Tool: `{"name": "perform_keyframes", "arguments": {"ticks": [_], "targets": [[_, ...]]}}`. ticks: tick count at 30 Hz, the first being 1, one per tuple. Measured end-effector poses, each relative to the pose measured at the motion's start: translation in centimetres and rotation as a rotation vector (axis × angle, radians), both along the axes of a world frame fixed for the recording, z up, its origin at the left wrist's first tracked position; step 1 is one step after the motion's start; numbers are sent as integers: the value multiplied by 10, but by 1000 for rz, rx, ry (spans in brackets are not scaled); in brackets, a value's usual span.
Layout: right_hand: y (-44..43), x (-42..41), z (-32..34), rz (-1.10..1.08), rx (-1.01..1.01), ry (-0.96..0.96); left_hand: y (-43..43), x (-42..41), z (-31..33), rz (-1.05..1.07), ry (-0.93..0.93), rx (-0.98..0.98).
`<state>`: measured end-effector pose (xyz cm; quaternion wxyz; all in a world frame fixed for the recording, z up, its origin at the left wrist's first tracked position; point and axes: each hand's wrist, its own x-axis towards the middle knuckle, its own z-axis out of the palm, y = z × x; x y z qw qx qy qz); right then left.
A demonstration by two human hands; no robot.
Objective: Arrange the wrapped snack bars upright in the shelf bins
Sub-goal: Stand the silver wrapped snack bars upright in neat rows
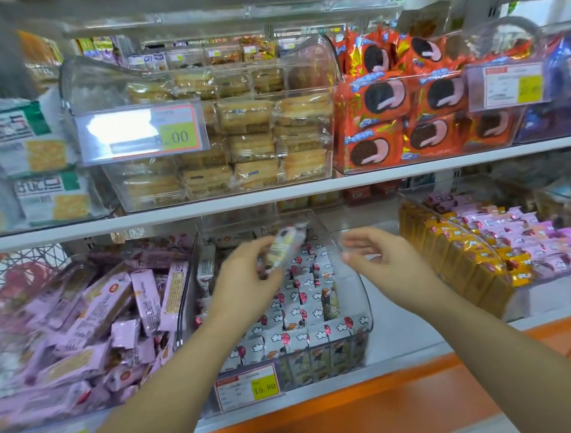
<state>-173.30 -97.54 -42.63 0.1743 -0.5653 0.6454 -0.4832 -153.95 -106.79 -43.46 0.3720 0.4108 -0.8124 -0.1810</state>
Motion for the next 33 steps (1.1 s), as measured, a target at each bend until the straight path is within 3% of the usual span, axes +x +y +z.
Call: {"name": "perform_keyframes", "arguments": {"ticks": [3, 6, 10, 16, 22, 27, 33], "targets": [[0, 7, 8, 60, -52, -298, 20, -26, 4, -234, 34, 71], [2, 3, 12, 44, -121, -379, 26, -41, 2, -359, 68, 115], [6, -8, 13, 8, -98, -366, 1, -40, -1, -317, 35, 233], [7, -15, 13, 24, -93, -290, -29, -60, -12, -203, -303, 190], [6, -24, 14, -5, -233, -409, -47, -86, -18, -217, -624, 135], [8, -33, 13, -55, -274, -463, -53, -91, -16, -340, -713, 335], [8, -32, 12, -50, -257, -448, -55, -91, -12, -431, -734, 415]]}}
